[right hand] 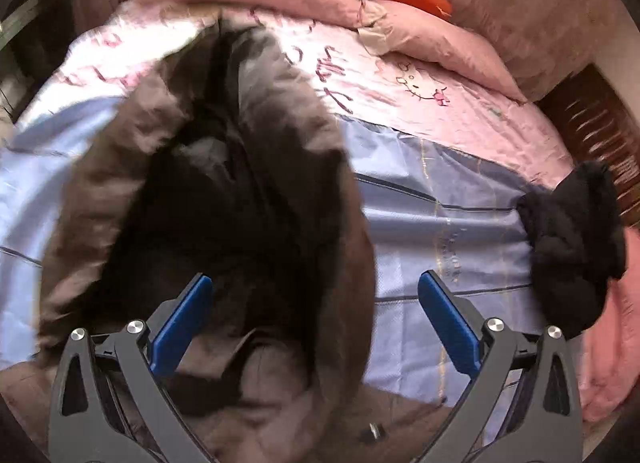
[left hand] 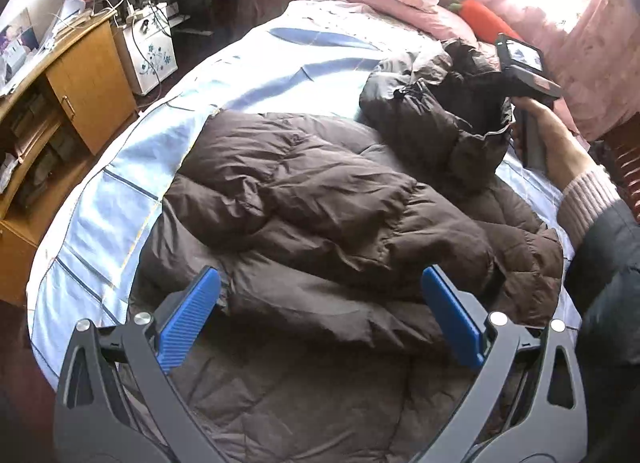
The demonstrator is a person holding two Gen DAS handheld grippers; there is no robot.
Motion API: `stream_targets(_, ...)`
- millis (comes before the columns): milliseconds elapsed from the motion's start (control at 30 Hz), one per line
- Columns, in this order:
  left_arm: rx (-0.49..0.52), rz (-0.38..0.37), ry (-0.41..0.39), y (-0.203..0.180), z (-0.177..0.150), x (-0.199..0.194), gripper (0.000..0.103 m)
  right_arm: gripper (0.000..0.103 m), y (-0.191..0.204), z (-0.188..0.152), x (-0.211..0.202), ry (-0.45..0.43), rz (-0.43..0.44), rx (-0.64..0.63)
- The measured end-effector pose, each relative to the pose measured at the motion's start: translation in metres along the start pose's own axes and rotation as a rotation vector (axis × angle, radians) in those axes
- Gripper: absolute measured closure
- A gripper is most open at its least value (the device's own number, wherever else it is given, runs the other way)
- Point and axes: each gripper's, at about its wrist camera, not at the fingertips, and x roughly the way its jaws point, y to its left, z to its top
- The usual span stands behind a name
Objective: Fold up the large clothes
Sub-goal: 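Release the hem with both grippers and lift them away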
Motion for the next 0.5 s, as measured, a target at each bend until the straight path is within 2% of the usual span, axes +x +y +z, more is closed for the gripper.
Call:
stream_targets(100, 0.008, -0.003, -0.004, 0.005, 0.002, -0.003, 0.002, 0.003, -0.001, 0.0, 0.007, 0.009, -0.008, 0.006)
stream_targets(133, 0.01, 0.002, -0.005, 0.005, 0.002, -0.003, 0.002, 0.01, -0.003, -0.003, 0.007, 0.012, 0.005, 0.016)
stream_targets(200, 0.005, -0.004, 0.0, 0.007, 0.002, -0.004, 0.002, 0.093, -0.014, -0.01, 0.007, 0.038, 0.028, 0.067)
stream_targets(300, 0.002, -0.005, 0.018, 0.007, 0.001, 0.0, 0.002, 0.096, -0.031, -0.019, -0.015, -0.022, 0.163, 0.113)
stream_targets(400, 0.001, 0.001, 0.021, 0.008, 0.0, 0.001, 0.002, 0.096, -0.052, -0.032, -0.062, -0.135, 0.27, 0.103)
stream_targets(500, -0.018, 0.013, 0.022, 0.011, 0.002, 0.0, 0.002, 0.096, -0.077, -0.051, -0.106, -0.202, 0.384, 0.119)
